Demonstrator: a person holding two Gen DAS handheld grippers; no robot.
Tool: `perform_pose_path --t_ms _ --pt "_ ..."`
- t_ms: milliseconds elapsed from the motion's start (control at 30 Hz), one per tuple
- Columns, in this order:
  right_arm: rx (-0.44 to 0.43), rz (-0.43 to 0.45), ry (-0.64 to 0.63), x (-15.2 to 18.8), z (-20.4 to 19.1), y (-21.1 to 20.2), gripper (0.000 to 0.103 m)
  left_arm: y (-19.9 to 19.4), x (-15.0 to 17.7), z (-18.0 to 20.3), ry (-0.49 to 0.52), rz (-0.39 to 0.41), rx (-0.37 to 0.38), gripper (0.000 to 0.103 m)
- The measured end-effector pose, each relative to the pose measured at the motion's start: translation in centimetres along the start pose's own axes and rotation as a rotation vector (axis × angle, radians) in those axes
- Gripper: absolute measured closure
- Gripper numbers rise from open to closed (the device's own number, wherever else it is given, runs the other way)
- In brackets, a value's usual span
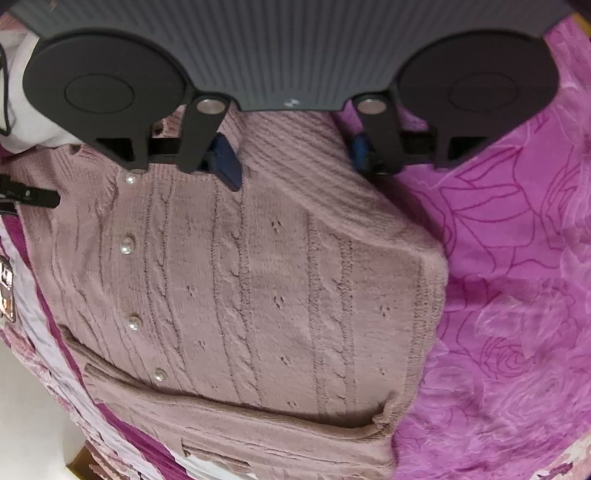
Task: Fold small clothes
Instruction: 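Grasp the ribbed hem with both tools, then lift the hem with both tools and fold it toward the collar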
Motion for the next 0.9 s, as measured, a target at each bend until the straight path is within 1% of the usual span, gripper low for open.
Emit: perform_pose_path --t_ms 33,67,100,167,300,333,400,500,667,800,900 --pt "-0.012 0.001 0.018 0.1 0.5 0.1 0.07 0.2 0.0 0.1 -0.008 -0.005 -0.007 0.075" --pt "-0.03 0.002 0.045 0.1 0.9 0.2 0.081 0.3 -0.1 -0.2 -0.025 -0.007 -0.003 0.08" --pt "-0.056 0.008 0.071 0.2 1.4 0.1 0.084 0.1 -0.1 -0.5 -0.048 -0.002 0.015 0.083" --pt "-0.126 0.042 0.125 0.1 2.3 -0.4 0.09 -0.6 -0.1 -0.9 -0.08 0.033 0.051 0.085" --pt "-0.28 0.155 0.23 -0.6 4.0 -2.4 0.09 -3.3 -0.5 -1.4 -0.155 0.158 0.16 0.086" --pt "-0.3 0.182 0.25 -0.9 4.2 -2.8 0.09 -4.2 -0.8 -1.4 -0.174 0.2 0.196 0.086" --pt "-0.337 0.241 0.276 -1.6 4.6 -3.8 0.09 -5.8 -1.4 -1.2 -0.191 0.278 0.24 0.086" --pt "-0.387 0.32 0.297 -2.6 4.9 -5.0 0.09 -7.9 -2.5 -0.6 -0.199 0.387 0.266 0.086" --pt "-0.455 0.453 0.352 -4.5 5.1 -6.2 0.09 -10.0 -4.4 0.4 -0.193 0.531 0.241 0.086" --pt "-0.482 0.559 0.427 -5.8 6.4 -7.4 0.09 -10.7 -6.1 1.0 -0.22 0.599 0.2 0.086" --pt "-0.486 0.607 0.48 -6.9 7.1 -7.7 0.09 -11.1 -7.3 1.4 -0.216 0.638 0.172 0.086"
Point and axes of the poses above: each gripper's, at about its wrist camera, not at the fingertips, and y roughly the way its jaws point, z to its right, x to its underside, the point moved 1 cm from there along y, roughly the way its jaws point, and after that the axes turned 10 degrees about x, right-handed, at the moved point
